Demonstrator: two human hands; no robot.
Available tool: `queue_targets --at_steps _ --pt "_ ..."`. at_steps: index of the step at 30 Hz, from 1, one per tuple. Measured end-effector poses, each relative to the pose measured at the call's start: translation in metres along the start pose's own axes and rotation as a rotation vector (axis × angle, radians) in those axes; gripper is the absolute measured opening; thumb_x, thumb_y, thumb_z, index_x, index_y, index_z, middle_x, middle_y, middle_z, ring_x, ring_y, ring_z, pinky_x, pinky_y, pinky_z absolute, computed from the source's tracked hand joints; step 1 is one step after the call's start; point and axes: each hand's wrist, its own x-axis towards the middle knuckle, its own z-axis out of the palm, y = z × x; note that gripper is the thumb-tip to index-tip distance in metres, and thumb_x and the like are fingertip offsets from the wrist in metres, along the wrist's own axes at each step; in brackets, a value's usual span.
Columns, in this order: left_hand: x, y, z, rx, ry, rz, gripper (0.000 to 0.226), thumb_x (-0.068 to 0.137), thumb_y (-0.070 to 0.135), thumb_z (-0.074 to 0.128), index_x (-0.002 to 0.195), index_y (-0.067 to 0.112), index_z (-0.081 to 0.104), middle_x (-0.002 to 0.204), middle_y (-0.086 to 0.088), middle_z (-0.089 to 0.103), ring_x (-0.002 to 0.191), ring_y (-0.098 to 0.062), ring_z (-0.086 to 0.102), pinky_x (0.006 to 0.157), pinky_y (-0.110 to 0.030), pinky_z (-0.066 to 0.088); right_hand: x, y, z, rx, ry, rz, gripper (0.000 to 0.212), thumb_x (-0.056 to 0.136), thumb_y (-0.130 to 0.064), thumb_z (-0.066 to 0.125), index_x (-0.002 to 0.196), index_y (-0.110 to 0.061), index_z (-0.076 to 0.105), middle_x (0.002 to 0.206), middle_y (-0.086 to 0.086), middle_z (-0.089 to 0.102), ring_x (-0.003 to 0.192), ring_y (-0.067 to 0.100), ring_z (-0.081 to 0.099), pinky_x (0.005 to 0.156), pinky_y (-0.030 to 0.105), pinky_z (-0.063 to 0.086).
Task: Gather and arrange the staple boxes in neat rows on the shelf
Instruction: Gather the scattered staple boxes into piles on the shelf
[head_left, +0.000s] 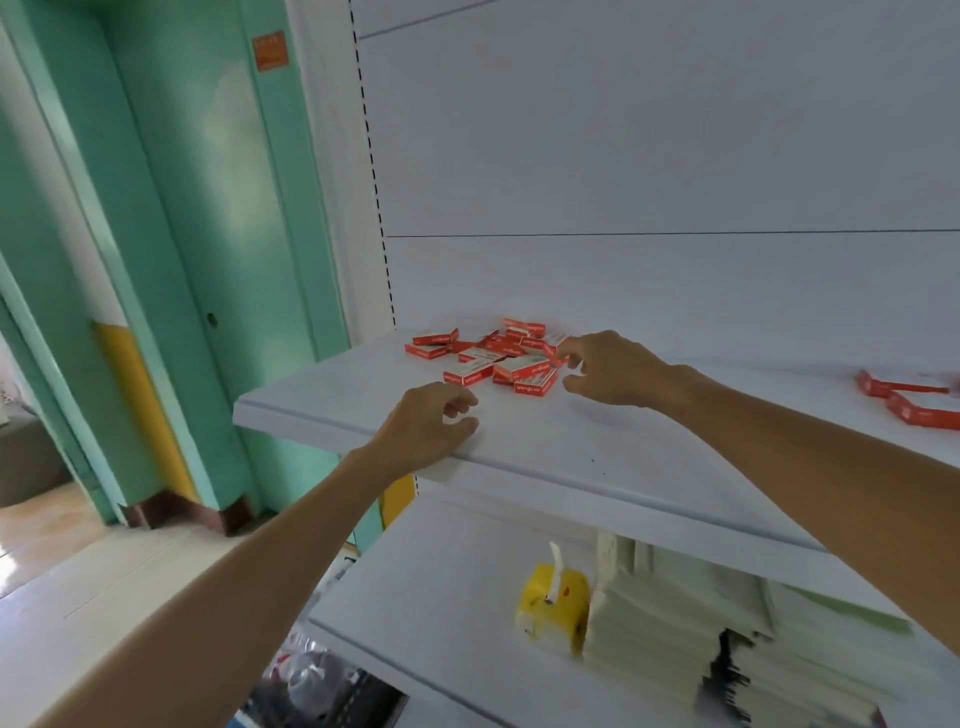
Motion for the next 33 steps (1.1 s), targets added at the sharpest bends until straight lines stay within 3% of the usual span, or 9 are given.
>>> queue_targets --at_steps 3,8,13,15,18,20,24,29,33 --pt "0.011 -0.003 0.002 -0.005 0.005 0.005 0.027 0.086 0.020 0.061 0.112 0.013 0.062 0.111 -0.003 0.063 0.093 -0.010 0.054 0.079 -0.017 0.039 0.020 -0.001 0.002 0.010 -0.006 -0.032 0.028 0.087 -0.022 0.059 0.112 -0.010 0.059 0.111 0.010 0.063 0.097 0.026 0.059 0.087 0.040 0.050" --pt "0.032 -0.014 -0.008 0.065 0.012 0.018 0.027 0.087 0.020 0.060 0.114 0.013 0.061 0.114 -0.003 0.062 0.098 -0.015 0.055 0.081 -0.020 0.040 0.059 -0.004 0.008 0.054 -0.025 -0.082 0.036 0.084 -0.021 0.062 0.118 -0.012 0.057 0.113 0.008 0.062 0.097 0.025 0.060 0.087 0.039 0.051" --pt "0.053 -0.034 -0.005 0.058 0.045 -0.008 0.029 0.087 0.021 0.060 0.115 0.014 0.060 0.119 -0.002 0.061 0.094 -0.008 0.050 0.081 -0.019 0.037 0.075 -0.009 0.026 0.025 -0.088 -0.151 0.042 0.086 -0.024 0.058 0.126 -0.014 0.054 0.120 0.004 0.058 0.102 0.018 0.053 0.085 0.029 0.045" --pt "0.062 -0.038 0.002 0.037 0.055 -0.026 0.031 0.087 0.021 0.060 0.117 0.013 0.059 0.121 -0.003 0.060 0.098 -0.010 0.051 0.082 -0.019 0.036 0.078 -0.005 0.031 -0.005 -0.123 -0.153 0.040 0.088 -0.023 0.055 0.127 -0.014 0.054 0.122 0.003 0.058 0.106 0.019 0.053 0.087 0.029 0.043" --pt "0.077 -0.042 0.015 0.047 0.046 -0.050 0.038 0.085 0.025 0.062 0.121 0.014 0.056 0.125 -0.006 0.056 0.109 -0.018 0.052 0.087 -0.022 0.036 0.087 0.003 0.036 -0.031 -0.143 -0.152 0.036 0.087 -0.022 0.055 0.123 -0.020 0.057 0.113 0.001 0.063 0.098 0.019 0.054 0.082 0.032 0.044" --pt "0.090 -0.044 0.020 0.060 0.046 -0.057 0.043 0.083 0.028 0.064 0.122 0.013 0.055 0.126 -0.009 0.055 0.112 -0.022 0.051 0.087 -0.023 0.035 0.093 0.008 0.038 -0.053 -0.137 -0.147 0.041 0.088 -0.031 0.056 0.128 -0.023 0.054 0.117 -0.001 0.061 0.097 0.016 0.052 0.080 0.030 0.044" --pt "0.105 -0.050 0.028 0.089 -0.019 -0.082 0.052 0.082 0.039 0.063 0.125 0.012 0.051 0.128 -0.010 0.052 0.116 -0.025 0.049 0.096 -0.034 0.041 0.105 0.010 0.047 -0.044 -0.149 -0.118 0.050 0.087 -0.049 0.052 0.133 -0.031 0.048 0.133 0.006 0.049 0.112 0.022 0.051 0.092 0.036 0.045" --pt "0.116 -0.059 0.028 0.163 -0.095 -0.075 0.048 0.086 0.040 0.057 0.125 0.013 0.048 0.129 -0.009 0.053 0.117 -0.027 0.050 0.096 -0.040 0.042 0.114 0.002 0.058 0.003 -0.112 -0.099 0.035 0.092 -0.028 0.054 0.126 -0.018 0.058 0.118 0.010 0.062 0.087 0.012 0.050 0.068 0.014 0.034" --pt "0.125 -0.062 0.012 0.130 -0.229 -0.080 0.038 0.085 0.030 0.056 0.120 0.014 0.050 0.119 -0.003 0.058 0.107 -0.024 0.054 0.087 -0.035 0.045 0.112 -0.006 0.051 -0.038 -0.134 -0.075 0.043 0.092 -0.021 0.054 0.135 -0.016 0.048 0.132 0.005 0.054 0.113 0.019 0.053 0.085 0.021 0.039"
